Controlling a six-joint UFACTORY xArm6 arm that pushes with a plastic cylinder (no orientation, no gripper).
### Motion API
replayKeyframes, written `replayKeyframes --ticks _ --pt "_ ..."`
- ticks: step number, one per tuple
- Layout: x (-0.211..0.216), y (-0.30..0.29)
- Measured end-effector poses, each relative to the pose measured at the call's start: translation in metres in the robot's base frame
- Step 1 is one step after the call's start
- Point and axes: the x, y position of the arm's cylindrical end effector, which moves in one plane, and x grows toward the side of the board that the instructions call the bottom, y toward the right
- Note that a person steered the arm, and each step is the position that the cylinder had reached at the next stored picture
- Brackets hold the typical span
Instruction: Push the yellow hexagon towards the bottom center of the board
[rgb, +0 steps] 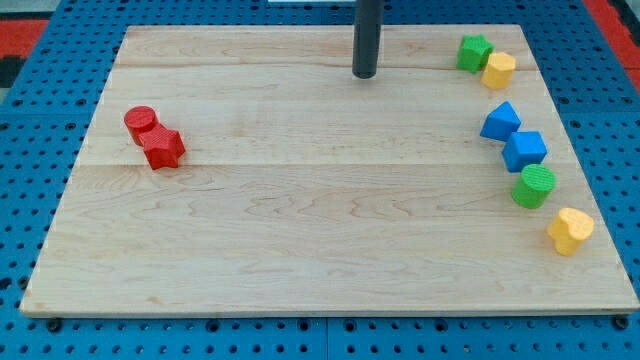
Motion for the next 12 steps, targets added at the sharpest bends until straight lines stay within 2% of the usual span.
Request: replayKeyframes --ticks 2,3,4,7,8,10,11,12 --pt "-0.008 0.021" --pt "0.006 -0.010" --pt "0.045 -0.001" --pt "0.041 0.217" --pt "0.029 0.263" --pt "-0.027 0.252" --pt "-0.026 0.196" --pt "-0.003 0.148"
